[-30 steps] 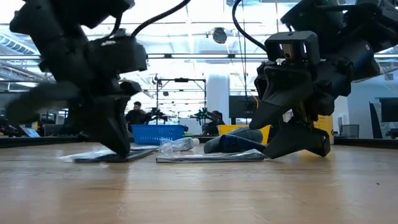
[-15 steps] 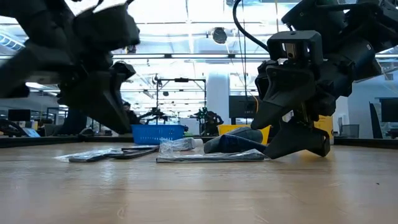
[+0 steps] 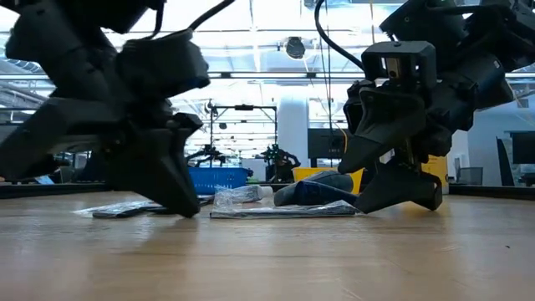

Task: Pick & Place Travel size toiletries
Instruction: Put the black hair comb into the red bin

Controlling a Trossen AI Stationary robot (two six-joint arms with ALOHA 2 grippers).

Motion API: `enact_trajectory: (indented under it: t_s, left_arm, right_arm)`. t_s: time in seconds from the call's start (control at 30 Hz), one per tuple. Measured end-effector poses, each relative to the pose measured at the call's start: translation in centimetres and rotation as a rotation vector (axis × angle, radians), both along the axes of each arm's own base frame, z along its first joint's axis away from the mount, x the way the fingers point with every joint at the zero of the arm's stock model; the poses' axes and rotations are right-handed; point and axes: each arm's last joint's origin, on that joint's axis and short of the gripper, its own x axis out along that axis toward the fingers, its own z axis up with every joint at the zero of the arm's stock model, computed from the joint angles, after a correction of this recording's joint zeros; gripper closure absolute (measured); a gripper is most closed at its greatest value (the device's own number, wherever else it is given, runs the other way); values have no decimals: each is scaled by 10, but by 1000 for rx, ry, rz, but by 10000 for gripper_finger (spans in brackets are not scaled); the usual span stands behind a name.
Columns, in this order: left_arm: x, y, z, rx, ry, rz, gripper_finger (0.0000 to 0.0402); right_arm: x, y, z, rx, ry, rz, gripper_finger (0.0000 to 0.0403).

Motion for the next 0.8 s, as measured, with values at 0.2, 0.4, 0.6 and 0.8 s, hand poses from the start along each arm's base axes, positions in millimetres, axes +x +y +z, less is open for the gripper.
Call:
enact_trajectory:
  t_s: [0.2, 0.4, 0.6, 0.8]
  left_arm:
    - [7, 0, -6, -21, -39, -17, 392]
    - [9, -1, -5, -38, -58, -19, 392]
    - [11, -1, -5, -59, -75, -27, 392]
    - [11, 0, -5, -58, -75, -25, 392]
  right_arm:
    - [1, 0, 2, 6, -24, 1, 156]
    - [2, 0, 2, 10, -28, 1, 156]
    - [3, 1, 4, 22, -55, 1, 156]
    - [-1, 0, 10, 29, -29, 23, 156]
